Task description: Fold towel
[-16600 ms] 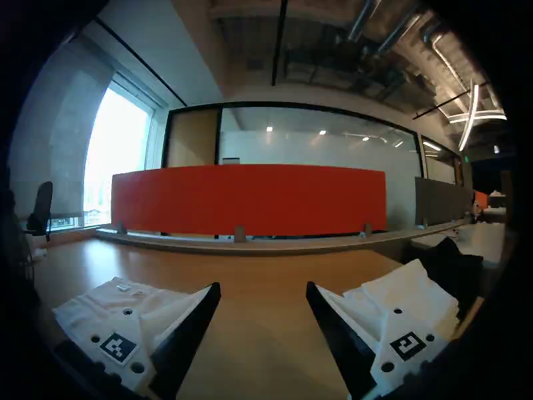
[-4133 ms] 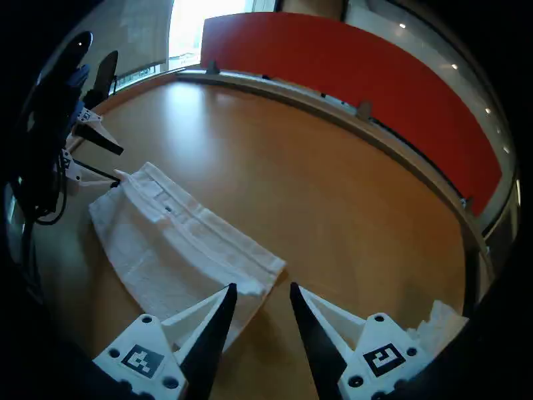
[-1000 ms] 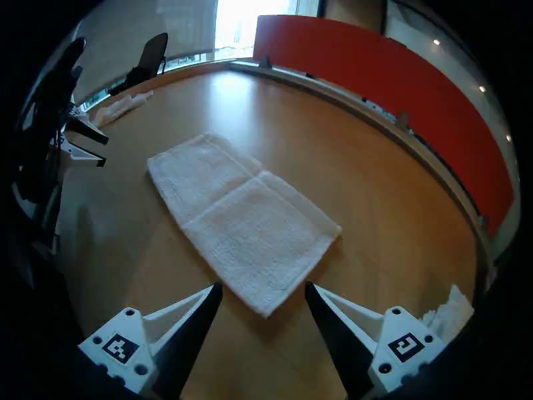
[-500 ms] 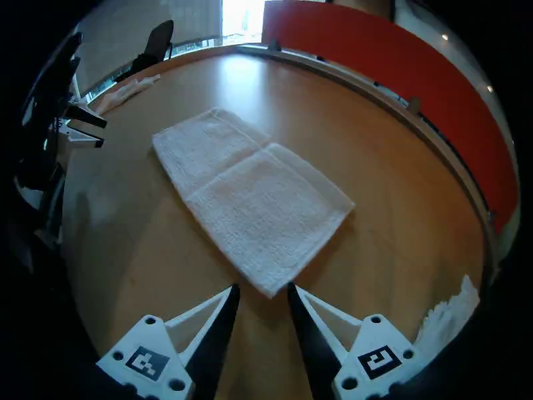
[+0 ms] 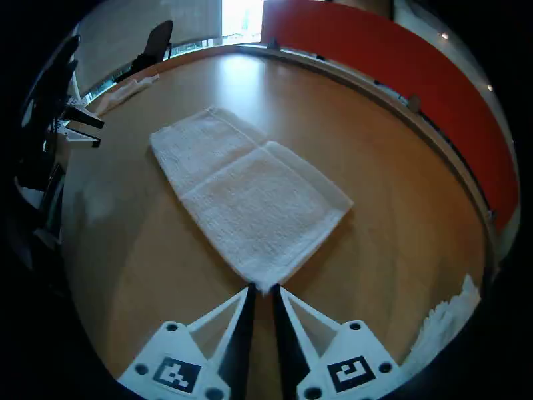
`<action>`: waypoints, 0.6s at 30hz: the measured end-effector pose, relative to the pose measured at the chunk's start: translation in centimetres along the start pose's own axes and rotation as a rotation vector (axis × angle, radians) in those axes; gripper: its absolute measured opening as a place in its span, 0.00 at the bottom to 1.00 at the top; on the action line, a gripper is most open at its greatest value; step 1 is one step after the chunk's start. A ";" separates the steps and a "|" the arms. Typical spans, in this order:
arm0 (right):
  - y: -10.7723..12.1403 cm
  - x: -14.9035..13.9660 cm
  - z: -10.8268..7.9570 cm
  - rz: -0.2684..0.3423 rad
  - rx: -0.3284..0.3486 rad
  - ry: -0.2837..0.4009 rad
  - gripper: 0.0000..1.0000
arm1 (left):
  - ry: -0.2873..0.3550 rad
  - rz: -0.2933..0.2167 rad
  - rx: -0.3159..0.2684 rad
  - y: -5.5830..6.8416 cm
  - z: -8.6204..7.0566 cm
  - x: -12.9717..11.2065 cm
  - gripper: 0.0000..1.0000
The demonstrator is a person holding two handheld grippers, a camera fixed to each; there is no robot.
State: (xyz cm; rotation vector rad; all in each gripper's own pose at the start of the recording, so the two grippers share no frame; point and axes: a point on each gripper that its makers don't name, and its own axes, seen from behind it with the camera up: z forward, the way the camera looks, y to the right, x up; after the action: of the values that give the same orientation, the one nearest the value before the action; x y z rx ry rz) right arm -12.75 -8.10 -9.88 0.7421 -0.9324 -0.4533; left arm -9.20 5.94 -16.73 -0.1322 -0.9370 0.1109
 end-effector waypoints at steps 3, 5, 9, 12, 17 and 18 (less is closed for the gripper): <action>0.0 0.2 0.0 -0.002 -0.001 0.005 0.05 | -0.001 0.000 0.000 -0.1 0.1 0.0 0.91; -0.1 0.6 0.0 -0.002 -0.002 0.013 0.04 | 0.000 -0.001 0.001 -0.2 0.1 0.0 0.91; -0.3 1.3 -0.1 0.000 0.002 0.027 0.04 | 0.000 -0.002 0.000 -0.3 0.2 0.1 0.91; -0.3 1.7 -0.2 0.002 0.001 0.033 0.04 | 0.001 -0.001 0.000 -0.4 0.2 0.2 0.91; -0.1 2.2 -0.4 0.006 -0.005 0.043 0.04 | 0.001 0.002 -0.001 -0.5 0.2 0.3 0.91; -0.1 2.4 -0.5 0.007 -0.007 0.046 0.04 | 0.002 0.001 -0.003 -0.5 0.2 0.3 0.91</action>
State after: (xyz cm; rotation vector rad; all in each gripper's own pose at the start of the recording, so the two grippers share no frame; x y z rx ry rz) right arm -11.04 -9.48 -8.81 0.7398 -0.8893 -0.4320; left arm -9.15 5.52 -16.25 -0.1353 -0.9355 0.1109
